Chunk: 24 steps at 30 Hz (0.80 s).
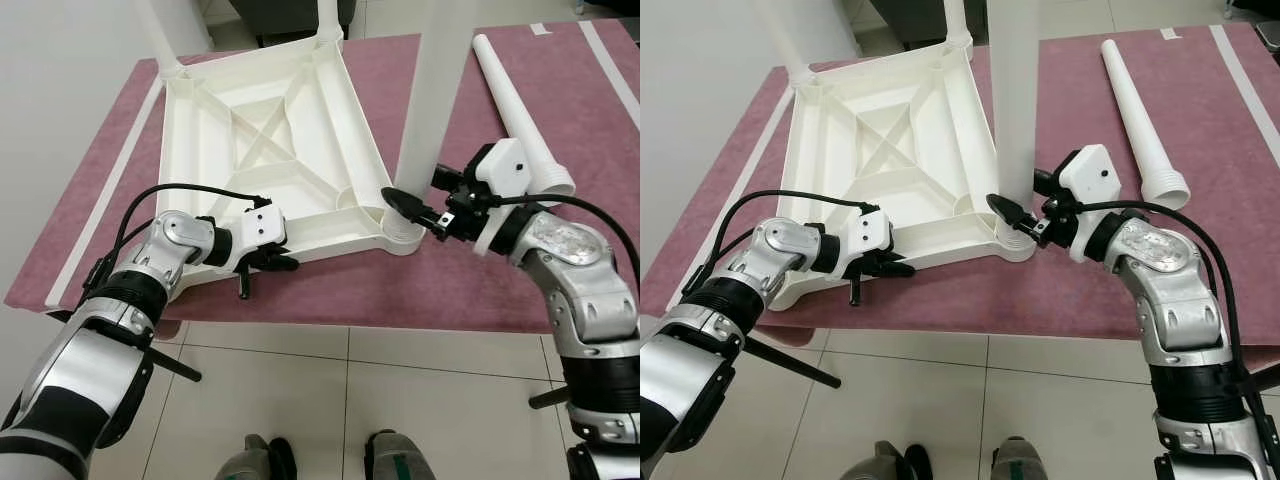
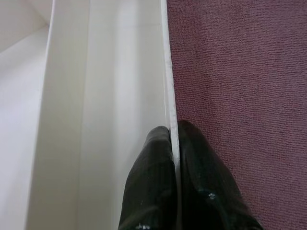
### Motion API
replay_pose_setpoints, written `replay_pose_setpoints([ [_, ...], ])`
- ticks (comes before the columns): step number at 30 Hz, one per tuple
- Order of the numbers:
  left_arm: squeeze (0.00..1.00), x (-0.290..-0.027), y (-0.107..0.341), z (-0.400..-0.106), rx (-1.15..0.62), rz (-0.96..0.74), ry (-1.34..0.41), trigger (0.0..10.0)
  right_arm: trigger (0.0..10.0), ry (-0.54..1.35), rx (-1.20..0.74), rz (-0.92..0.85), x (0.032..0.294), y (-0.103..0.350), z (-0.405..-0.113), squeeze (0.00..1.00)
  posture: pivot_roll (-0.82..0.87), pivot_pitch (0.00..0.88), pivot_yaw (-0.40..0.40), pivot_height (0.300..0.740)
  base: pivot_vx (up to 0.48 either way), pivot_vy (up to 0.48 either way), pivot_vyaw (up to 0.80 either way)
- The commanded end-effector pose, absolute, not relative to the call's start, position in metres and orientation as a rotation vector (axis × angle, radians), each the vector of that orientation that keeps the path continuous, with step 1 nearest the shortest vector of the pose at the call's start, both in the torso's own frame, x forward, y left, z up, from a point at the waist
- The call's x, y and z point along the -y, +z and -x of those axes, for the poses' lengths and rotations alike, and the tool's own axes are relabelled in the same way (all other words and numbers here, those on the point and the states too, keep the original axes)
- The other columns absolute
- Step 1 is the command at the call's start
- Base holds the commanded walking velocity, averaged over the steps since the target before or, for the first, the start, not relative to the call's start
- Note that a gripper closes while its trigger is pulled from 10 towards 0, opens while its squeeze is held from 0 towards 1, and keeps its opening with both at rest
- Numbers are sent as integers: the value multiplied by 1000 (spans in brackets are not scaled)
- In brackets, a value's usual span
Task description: Building children table
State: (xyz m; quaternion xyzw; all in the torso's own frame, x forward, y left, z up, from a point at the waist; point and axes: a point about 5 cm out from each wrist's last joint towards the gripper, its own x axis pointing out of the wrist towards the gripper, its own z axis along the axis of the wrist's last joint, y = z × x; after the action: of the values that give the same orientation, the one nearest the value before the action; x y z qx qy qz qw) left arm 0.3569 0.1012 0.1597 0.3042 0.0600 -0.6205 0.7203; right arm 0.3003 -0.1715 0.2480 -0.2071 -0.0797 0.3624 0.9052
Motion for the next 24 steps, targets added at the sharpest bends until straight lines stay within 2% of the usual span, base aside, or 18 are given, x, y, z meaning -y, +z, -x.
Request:
replay_pose_setpoints([
  [1,0,-89,150,-347,-95,-608,-1443,0,10000,715,-50,365,168,204,-308,0,-153,181,161,740,0,0,0],
  [4,0,-87,148,-344,-91,-603,-1451,0,10000,767,-34,349,163,201,-303,0,-159,181,166,740,0,0,0],
  [11,0,-85,147,-342,-87,-592,-1467,0,10000,753,23,353,161,213,-305,0,-158,179,165,740,0,0,0],
  [14,0,-88,149,-340,-77,-613,-1500,0,10000,912,72,362,154,224,-293,0,-161,177,164,740,0,0,0],
  [15,0,-88,149,-340,-77,-613,-1500,0,10000,912,72,362,154,224,-293,0,-161,177,164,740,0,0,0],
  [21,0,-105,161,-338,-52,-802,-1539,0,10000,1004,38,427,153,226,-287,0,-157,174,157,740,0,0,0],
  [24,0,-110,165,-336,-45,-829,-1554,0,10000,1027,23,438,153,226,-286,0,-157,174,157,740,0,0,0],
])
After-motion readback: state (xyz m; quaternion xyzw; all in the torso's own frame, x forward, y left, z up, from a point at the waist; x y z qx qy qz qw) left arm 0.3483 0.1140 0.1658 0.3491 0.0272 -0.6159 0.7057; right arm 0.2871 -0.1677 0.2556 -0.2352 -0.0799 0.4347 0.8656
